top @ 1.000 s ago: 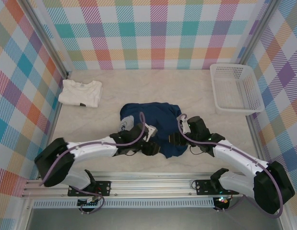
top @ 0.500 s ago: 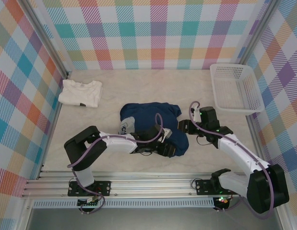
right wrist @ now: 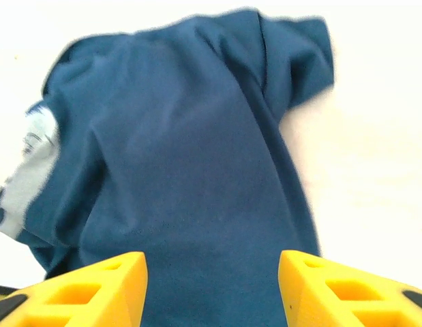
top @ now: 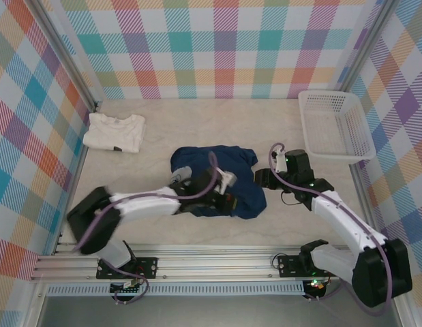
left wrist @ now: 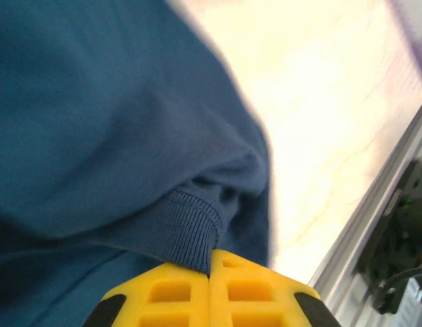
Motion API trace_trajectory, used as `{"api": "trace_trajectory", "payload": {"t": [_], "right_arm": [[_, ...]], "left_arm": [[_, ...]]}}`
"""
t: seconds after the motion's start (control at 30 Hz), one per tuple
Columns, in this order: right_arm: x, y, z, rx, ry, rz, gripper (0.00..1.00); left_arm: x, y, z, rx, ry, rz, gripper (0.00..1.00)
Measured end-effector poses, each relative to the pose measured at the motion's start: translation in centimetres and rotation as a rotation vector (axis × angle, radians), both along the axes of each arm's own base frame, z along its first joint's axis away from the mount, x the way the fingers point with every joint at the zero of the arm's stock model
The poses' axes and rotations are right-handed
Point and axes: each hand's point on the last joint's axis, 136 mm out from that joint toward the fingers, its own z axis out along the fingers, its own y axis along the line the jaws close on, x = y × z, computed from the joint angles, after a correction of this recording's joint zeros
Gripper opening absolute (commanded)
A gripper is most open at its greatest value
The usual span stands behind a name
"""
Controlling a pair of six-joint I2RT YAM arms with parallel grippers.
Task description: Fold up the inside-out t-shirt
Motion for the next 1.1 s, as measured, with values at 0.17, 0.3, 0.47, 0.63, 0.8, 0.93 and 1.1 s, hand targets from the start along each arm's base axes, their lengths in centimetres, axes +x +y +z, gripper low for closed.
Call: {"api": "trace_trajectory", "payload": {"t": [0.17, 0.3, 0.47, 0.63, 0.8, 0.93, 1.1], "right_arm": [[1.1, 0.4, 5.4, 0.058, -0.21, 0.013, 0.54], [3.8, 1.3, 5.1, 0.052, -0.183, 0.004, 0.54], [6.8, 2.2, 0.8, 0.007, -0.034, -0.018, 0.55], [9.1, 3.0, -4.3, -0.045, 0.11, -0.033, 0.6], [11.4, 3.6, -8.7, -0.082, 0.218, -0.053, 0.41], [13.4, 4.1, -10.8, -0.1, 0.252, -0.066, 0.02], [14.2, 1.8, -5.9, -0.083, 0.147, -0.117, 0.0]], "left_arm": [[3.7, 11.3, 18.2, -0.198, -0.417, 0.289, 0.0], [4.9, 17.7, 23.6, -0.205, -0.561, 0.479, 0.0], [6.4, 18.5, 17.5, -0.028, -0.43, 0.508, 0.0], [6.3, 19.1, 14.4, 0.065, -0.355, 0.512, 0.0], [6.3, 19.3, 14.6, 0.063, -0.361, 0.521, 0.0], [6.6, 19.8, 14.7, 0.073, -0.369, 0.544, 0.0], [7.6, 21.8, 17.3, 0.052, -0.403, 0.653, 0.0]]}}
